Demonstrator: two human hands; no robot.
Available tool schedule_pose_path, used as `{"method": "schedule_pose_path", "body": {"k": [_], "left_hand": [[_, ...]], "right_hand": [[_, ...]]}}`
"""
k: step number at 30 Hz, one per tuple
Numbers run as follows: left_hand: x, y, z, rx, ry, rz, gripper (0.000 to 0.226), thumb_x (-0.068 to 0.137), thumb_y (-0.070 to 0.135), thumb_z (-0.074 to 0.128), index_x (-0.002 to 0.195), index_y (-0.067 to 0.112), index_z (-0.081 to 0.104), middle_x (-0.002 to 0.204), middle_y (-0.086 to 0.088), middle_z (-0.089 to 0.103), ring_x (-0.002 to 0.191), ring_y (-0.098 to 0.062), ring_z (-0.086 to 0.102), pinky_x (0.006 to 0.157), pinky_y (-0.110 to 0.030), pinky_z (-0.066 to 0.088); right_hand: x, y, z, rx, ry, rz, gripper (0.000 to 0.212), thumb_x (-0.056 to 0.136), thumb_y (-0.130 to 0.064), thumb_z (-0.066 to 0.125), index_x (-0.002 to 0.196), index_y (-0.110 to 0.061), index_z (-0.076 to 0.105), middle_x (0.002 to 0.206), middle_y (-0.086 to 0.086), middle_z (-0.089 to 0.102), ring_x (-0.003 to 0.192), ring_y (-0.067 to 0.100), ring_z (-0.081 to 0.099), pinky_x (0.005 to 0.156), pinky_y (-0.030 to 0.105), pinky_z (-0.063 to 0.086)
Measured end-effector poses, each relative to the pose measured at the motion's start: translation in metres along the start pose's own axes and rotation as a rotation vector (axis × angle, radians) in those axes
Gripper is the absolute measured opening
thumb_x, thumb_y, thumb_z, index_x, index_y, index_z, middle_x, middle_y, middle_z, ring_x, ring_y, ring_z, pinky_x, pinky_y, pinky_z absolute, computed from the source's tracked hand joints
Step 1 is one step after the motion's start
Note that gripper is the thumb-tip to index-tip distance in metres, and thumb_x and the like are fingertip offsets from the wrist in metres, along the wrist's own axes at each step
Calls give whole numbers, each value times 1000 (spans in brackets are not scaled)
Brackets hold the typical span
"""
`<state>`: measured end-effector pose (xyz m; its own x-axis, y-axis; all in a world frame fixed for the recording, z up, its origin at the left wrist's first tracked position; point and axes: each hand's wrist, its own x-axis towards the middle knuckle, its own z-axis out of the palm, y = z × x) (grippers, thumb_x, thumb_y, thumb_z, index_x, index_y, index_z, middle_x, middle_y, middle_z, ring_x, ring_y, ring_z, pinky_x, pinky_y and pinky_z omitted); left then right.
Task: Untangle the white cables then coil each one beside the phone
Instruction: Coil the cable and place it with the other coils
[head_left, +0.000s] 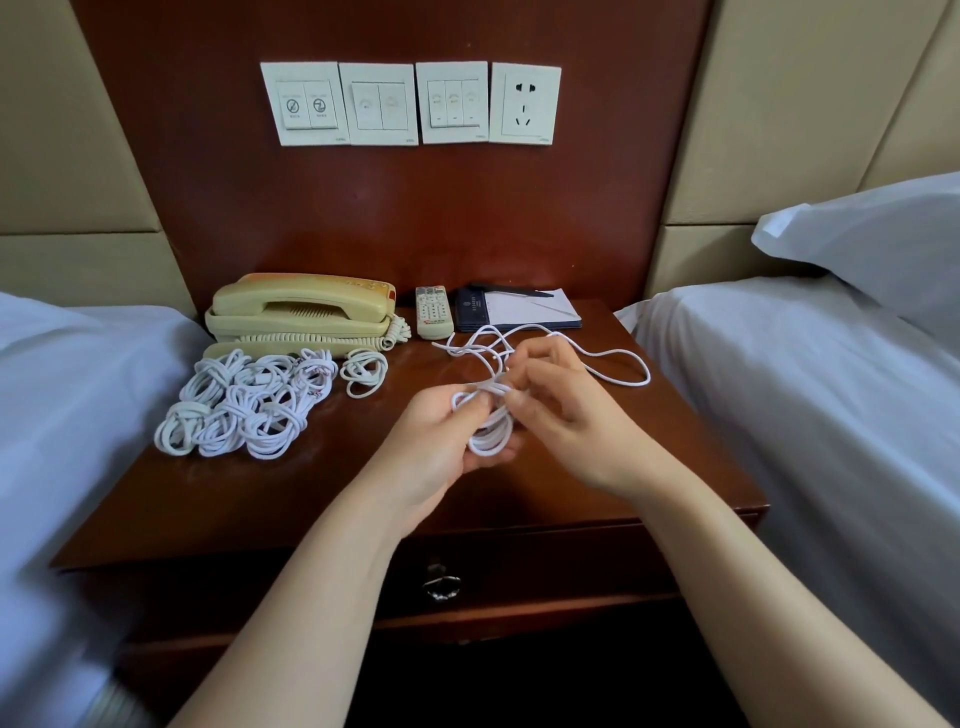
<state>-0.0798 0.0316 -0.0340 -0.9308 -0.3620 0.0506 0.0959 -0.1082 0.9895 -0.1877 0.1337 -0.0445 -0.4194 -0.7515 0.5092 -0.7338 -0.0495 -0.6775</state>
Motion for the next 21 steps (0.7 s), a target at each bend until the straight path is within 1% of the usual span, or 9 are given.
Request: {"method": "schedule_pose_path", "body": {"k": [2,5,8,9,12,15,17,19,21], "left_hand": [[1,0,0,-1,6,-11,28,101,8,37,91,8,63,73,-4,62,56,-5,62,53,-17,50],[1,2,-2,-70,-66,-32,22,97,1,40,97,5,62,77,-3,63,65,-6,64,59,-18,51],[1,3,-3,-70,-143,-37,26,95,-6,39,102,5,61,84,-3,65,74,-6,65,65,-18,52],[1,3,-4,-55,-156,-35,28,94,-7,38,102,6,62,85,-3,65,76,-6,65,67,-18,52],[1,2,-2,-14,-174,-27,32,93,-10,37,102,7,61,85,-3,65,77,-5,65,69,-18,53],[1,1,-1,11,-172,-21,32,93,-12,36,103,5,61,85,-4,66,77,-6,65,69,-19,53],[1,1,-1,20,-172,-15,32,93,-12,36,102,6,61,84,-2,66,76,-6,65,69,-19,52],[1,2,-1,37,-172,-10,32,93,-11,36,100,7,62,83,-2,66,74,-5,65,68,-19,52],[1,3,0,49,-167,-7,32,94,-11,36,99,7,62,83,-2,66,73,-6,65,68,-18,52]], "right_hand": [[1,1,2,-49,11,-10,8,88,-23,47,82,-25,53,100,-8,43,97,11,46,82,14,38],[1,3,1,-41,47,-17,9,89,-22,44,83,-24,51,100,-7,43,98,8,45,84,13,36],[-1,5,2,7,55,14,13,88,-21,40,82,-31,47,100,-12,41,100,2,43,90,11,33],[-1,5,2,15,49,30,12,88,-22,40,82,-29,48,100,-12,40,100,1,42,91,11,33],[-3,6,2,10,33,54,14,88,-24,41,85,-16,52,100,-12,41,101,3,43,90,9,32],[-3,5,0,9,19,67,20,88,-24,41,86,-10,54,101,-9,41,102,4,43,89,7,32],[-3,4,0,43,18,80,23,88,-24,42,86,-6,56,102,-5,43,101,1,43,87,6,32],[-4,1,0,96,19,95,22,90,-20,44,85,-3,56,103,0,44,99,-2,43,86,5,34],[-5,1,-2,143,11,127,18,96,-11,47,86,0,57,106,3,45,100,0,44,86,7,36]]}}
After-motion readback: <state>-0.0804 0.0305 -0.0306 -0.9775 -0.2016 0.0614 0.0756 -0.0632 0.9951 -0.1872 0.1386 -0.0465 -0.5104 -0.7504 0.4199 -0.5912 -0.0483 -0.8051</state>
